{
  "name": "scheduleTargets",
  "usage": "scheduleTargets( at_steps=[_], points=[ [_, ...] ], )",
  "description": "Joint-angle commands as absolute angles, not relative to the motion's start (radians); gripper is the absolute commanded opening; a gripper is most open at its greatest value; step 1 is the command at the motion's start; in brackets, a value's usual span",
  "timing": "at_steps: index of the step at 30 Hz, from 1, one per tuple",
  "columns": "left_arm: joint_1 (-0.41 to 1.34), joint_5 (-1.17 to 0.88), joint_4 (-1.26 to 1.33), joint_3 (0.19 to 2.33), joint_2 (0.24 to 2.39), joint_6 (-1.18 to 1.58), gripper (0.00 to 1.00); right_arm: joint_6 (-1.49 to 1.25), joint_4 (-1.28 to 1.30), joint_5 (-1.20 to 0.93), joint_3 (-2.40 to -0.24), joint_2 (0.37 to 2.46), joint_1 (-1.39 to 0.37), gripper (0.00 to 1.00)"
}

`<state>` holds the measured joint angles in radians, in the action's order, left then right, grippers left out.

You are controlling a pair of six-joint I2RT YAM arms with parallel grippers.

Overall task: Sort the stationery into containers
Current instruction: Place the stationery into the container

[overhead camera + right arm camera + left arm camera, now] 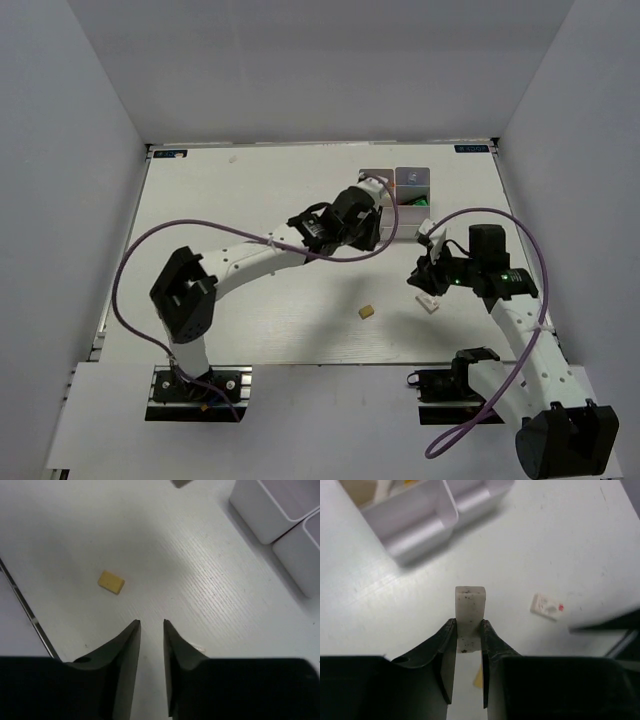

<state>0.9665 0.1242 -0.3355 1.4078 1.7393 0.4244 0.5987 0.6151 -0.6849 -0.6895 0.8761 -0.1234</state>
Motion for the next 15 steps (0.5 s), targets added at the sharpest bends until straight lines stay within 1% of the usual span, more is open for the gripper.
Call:
scheduleTargets(
  at_steps=[1,2,3,4,5,7,10,15],
  points=[
    [0.922,0.109,-0.311,1.514,1.837,0.293,0.00,0.522,0.537,-0.653,-0.683,0.827,-0.112,0.27],
    [0.898,0.097,-0.311,1.566,1.857,0.273,0.00,0.505,0.535,-0.638,-0.683,0.815,-0.112,0.17],
    [0.887,0.072,-0.311,1.589,1.876,0.229,0.00,0.500,0.537,-0.637,-0.681,0.805,-0.110,0.10],
    [0.876,0.058,-0.311,1.641,1.917,0.210,0.00,0.496,0.535,-0.637,-0.681,0.802,-0.110,0.07],
    [0.865,0.048,-0.324,1.670,1.942,0.193,0.00,0.491,0.531,-0.640,-0.670,0.786,-0.109,0.06],
    [0.836,0.026,-0.357,1.759,1.988,0.152,0.00,0.483,0.512,-0.635,-0.657,0.778,-0.107,0.06],
    [0.811,0.003,-0.370,1.837,2.062,0.098,0.00,0.472,0.503,-0.618,-0.644,0.765,-0.104,0.06],
    [0.782,-0.055,-0.325,1.836,2.082,0.017,0.00,0.471,0.496,-0.614,-0.638,0.755,-0.098,0.07]
  ],
)
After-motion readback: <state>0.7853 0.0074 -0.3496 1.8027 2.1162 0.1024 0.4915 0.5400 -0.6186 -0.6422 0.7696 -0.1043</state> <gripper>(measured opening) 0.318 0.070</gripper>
